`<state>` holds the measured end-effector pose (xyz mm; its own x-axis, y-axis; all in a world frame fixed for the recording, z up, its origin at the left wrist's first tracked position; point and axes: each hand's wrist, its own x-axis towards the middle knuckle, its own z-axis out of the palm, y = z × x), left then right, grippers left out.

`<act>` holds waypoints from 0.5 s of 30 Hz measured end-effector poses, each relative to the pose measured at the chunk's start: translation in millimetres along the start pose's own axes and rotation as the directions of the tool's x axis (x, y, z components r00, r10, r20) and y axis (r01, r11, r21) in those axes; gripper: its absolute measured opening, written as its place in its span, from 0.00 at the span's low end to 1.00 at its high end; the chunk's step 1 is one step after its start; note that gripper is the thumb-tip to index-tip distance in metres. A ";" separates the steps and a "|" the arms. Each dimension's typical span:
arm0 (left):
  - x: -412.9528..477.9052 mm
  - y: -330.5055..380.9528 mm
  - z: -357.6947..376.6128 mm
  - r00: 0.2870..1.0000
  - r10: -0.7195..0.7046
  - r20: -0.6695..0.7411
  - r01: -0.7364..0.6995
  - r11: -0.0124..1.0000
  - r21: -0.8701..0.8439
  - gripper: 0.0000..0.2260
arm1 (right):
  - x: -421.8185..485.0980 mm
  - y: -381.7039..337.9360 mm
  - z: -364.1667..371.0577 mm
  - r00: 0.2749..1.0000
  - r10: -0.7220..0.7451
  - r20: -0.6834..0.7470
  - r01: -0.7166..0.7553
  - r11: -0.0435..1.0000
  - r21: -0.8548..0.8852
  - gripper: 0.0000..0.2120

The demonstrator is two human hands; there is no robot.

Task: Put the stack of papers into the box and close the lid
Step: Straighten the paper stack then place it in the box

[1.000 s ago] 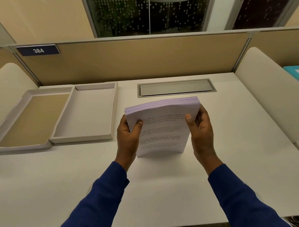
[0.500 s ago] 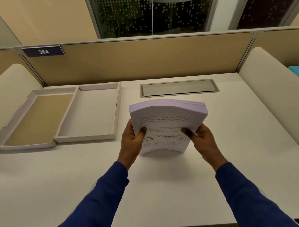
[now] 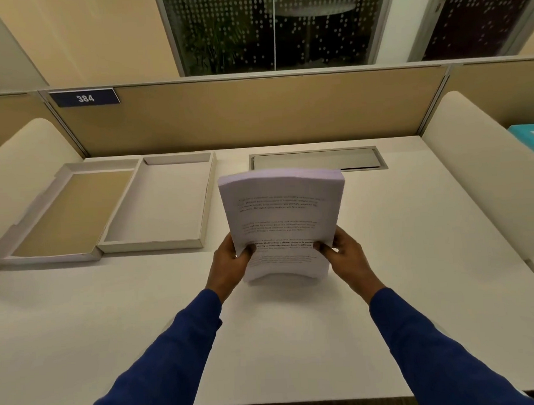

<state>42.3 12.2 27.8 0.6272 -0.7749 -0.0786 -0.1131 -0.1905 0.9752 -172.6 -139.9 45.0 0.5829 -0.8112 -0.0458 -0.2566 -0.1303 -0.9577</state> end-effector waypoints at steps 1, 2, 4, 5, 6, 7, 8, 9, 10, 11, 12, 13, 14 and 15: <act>-0.8 2.0 -1.1 1.000 0.017 0.002 -0.017 1.000 0.000 0.15 | -0.5 -0.7 -1.0 1.000 -0.011 0.017 0.011 1.000 0.027 0.14; -2.0 3.9 -1.9 1.000 0.027 0.000 -0.027 1.000 -0.003 0.14 | -0.5 -0.6 -1.8 0.999 -0.023 0.034 0.021 0.998 0.060 0.12; -5.4 7.5 -2.3 0.999 0.015 -0.028 -0.015 0.999 -0.030 0.13 | -0.4 -2.0 -1.9 0.999 -0.022 0.045 0.015 0.989 0.150 0.14; -7.0 9.2 -2.0 0.999 0.004 -0.051 -0.006 0.999 -0.050 0.12 | -0.5 -4.0 -1.3 0.999 -0.011 0.045 0.002 0.982 0.191 0.14; -8.4 10.4 -1.8 0.997 -0.004 -0.076 0.000 0.998 -0.062 0.10 | -0.3 -6.1 0.0 0.999 0.005 0.044 -0.015 0.975 0.223 0.14; -9.9 11.7 -2.2 0.995 -0.010 -0.100 0.004 0.998 -0.063 0.09 | 0.1 -7.2 1.6 0.999 0.026 0.047 -0.037 0.968 0.250 0.14; -11.3 13.1 -3.0 0.993 -0.012 -0.117 0.005 0.998 -0.057 0.09 | 1.3 -7.7 3.6 0.997 0.051 0.052 -0.063 0.960 0.274 0.15; -12.5 14.1 -4.7 0.992 -0.012 -0.127 0.005 0.999 -0.050 0.08 | 2.2 -7.7 5.5 0.995 0.077 0.057 -0.091 0.951 0.295 0.15; -13.3 14.4 -6.8 0.991 -0.015 -0.132 0.009 0.999 -0.044 0.08 | 3.3 -7.8 8.0 0.993 0.104 0.064 -0.119 0.940 0.318 0.15; -13.9 14.4 -9.7 0.990 -0.026 -0.137 0.021 0.999 -0.041 0.08 | 4.4 -8.1 10.8 0.989 0.131 0.071 -0.148 0.926 0.348 0.15; -13.7 13.8 -13.2 0.989 -0.044 -0.140 0.039 0.998 -0.041 0.09 | 5.5 -8.8 14.2 0.985 0.157 0.078 -0.175 0.908 0.382 0.15; -13.3 12.5 -17.5 0.988 -0.071 -0.138 0.065 0.997 -0.047 0.11 | 6.6 -10.2 18.0 0.980 0.181 0.082 -0.199 0.891 0.409 0.14; -12.8 10.7 -22.4 0.986 -0.106 -0.132 0.098 0.993 -0.064 0.13 | 7.9 -11.9 22.6 0.976 0.202 0.085 -0.219 0.877 0.428 0.14; -12.1 8.5 -28.3 0.982 -0.146 -0.122 0.135 0.987 -0.092 0.15 | 9.6 -13.9 27.7 0.971 0.220 0.089 -0.236 0.867 0.440 0.14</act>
<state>55.6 37.0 42.9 0.7261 -0.6596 -0.1943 0.0444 -0.2370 0.9705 -142.1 -130.1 50.0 0.5783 -0.7661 -0.2804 -0.0212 0.3294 -0.9439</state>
